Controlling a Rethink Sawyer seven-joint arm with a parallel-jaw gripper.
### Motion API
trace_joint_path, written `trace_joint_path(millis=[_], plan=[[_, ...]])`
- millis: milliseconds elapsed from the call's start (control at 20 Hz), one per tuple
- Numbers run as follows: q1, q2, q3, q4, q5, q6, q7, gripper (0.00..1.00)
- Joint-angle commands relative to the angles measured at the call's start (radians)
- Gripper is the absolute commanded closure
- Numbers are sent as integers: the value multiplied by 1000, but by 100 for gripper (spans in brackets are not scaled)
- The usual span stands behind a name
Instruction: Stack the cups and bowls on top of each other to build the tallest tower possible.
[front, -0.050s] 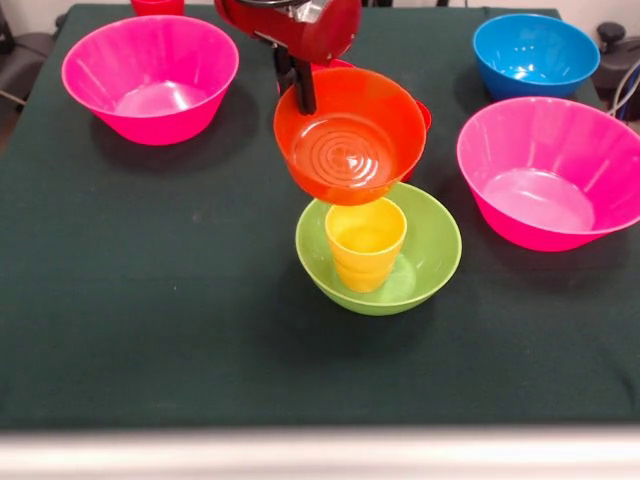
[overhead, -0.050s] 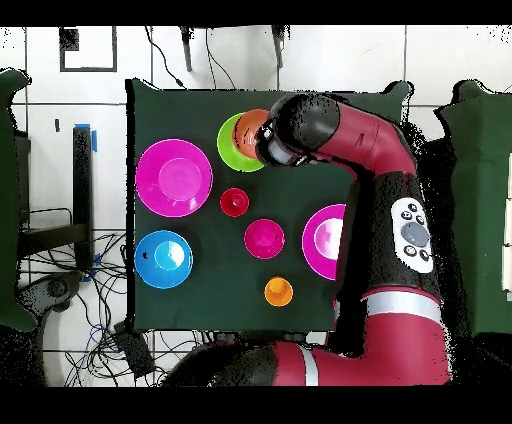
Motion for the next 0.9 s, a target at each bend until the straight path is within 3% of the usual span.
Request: trace_joint_path(millis=[50, 300, 900], plan=[[-15, -26, 139, 187, -20, -180, -114, 100], [-49, -21, 188, 225, -23, -279, -122, 100], [-67, -11, 210, 263, -60, -299, -105, 100]])
